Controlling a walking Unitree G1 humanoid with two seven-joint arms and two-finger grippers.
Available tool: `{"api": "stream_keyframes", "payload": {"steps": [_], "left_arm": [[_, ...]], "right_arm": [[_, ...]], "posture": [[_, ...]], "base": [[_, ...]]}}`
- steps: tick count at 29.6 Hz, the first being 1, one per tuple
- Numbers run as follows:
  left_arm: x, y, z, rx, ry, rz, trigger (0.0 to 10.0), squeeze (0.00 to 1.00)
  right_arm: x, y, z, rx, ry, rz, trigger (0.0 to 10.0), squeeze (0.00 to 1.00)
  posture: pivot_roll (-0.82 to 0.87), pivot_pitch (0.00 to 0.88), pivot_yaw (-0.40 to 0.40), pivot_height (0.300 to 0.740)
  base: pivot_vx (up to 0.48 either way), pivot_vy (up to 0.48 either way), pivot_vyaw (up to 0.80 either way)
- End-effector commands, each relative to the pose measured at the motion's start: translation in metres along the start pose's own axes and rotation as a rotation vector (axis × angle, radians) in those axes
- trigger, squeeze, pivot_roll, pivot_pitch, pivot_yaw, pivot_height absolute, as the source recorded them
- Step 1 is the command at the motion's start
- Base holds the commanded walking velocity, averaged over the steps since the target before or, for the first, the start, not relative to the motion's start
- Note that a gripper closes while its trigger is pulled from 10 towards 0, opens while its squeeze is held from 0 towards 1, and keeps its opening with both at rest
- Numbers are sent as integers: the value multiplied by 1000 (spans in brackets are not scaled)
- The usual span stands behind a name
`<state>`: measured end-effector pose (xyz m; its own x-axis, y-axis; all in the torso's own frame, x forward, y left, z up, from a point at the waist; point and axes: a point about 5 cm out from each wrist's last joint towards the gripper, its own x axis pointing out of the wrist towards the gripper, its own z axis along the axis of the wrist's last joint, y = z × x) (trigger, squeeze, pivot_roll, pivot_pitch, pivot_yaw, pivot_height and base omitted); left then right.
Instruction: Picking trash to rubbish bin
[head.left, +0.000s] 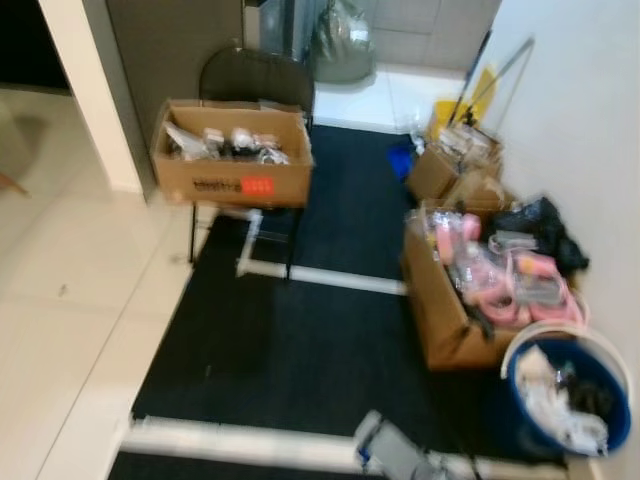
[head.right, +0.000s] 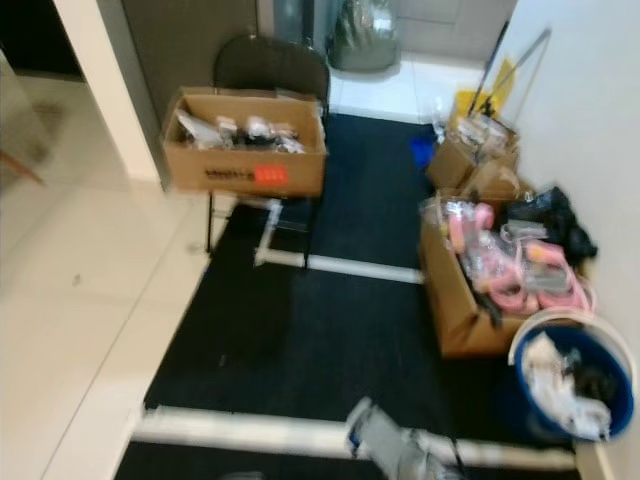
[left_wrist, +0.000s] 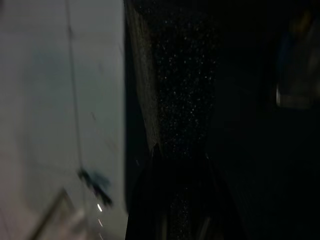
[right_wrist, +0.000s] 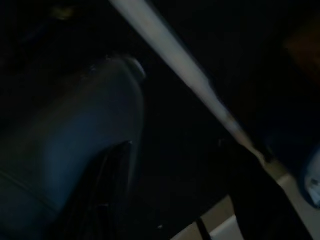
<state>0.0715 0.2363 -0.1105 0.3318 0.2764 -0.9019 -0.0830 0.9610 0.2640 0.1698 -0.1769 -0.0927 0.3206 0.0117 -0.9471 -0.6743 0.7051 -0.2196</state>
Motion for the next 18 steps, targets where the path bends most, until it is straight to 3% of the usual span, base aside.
{"api": "stream_keyframes", "payload": {"steps": [1, 4, 5, 9, 10, 11, 12, 15, 18], "left_arm": [[1, 4, 3, -40, -12, 24, 10000, 0], [3, 24, 22, -118, -84, 104, 10000, 0], [3, 41, 37, -145, -142, 162, 10000, 0], [-2, 83, 75, -172, -294, 300, 10000, 0], [-5, 97, 87, -174, -343, 340, 10000, 0], [-14, 121, 109, -172, -436, 414, 10000, 0], [-14, 121, 109, -172, -436, 414, 10000, 0], [-39, 163, 151, -132, -620, 545, 10000, 0], [-48, 173, 162, -117, -673, 581, 10000, 0]], "right_arm": [[0, 0, -10, 18, 27, -1, 10000, 0], [0, 0, -10, 9, 25, -1, 10000, 0], [0, 1, -9, 6, 24, 2, 10000, 0], [0, 1, -8, -1, 20, 7, 10000, 0], [0, 1, -7, -2, 19, 8, 10000, 0], [0, 1, -7, -3, 18, 8, 10000, 0], [0, 1, -7, -3, 18, 8, 10000, 0], [0, 1, -5, -5, 15, 8, 10000, 0], [0, 1, -5, -5, 14, 8, 10000, 0]], "posture": [[155, 51, -18, 740], [164, 52, -22, 740], [167, 52, -24, 740], [176, 53, -25, 740], [179, 52, -25, 740], [180, 52, -25, 740], [180, 52, -25, 740], [184, 50, -25, 740], [185, 49, -25, 740]], "base": [[472, 0, -656], [472, 0, 0], [480, 0, 0], [480, 0, 0], [480, 0, 0], [480, 0, 0], [480, 0, 0], [480, 0, 0], [480, 0, 0]]}}
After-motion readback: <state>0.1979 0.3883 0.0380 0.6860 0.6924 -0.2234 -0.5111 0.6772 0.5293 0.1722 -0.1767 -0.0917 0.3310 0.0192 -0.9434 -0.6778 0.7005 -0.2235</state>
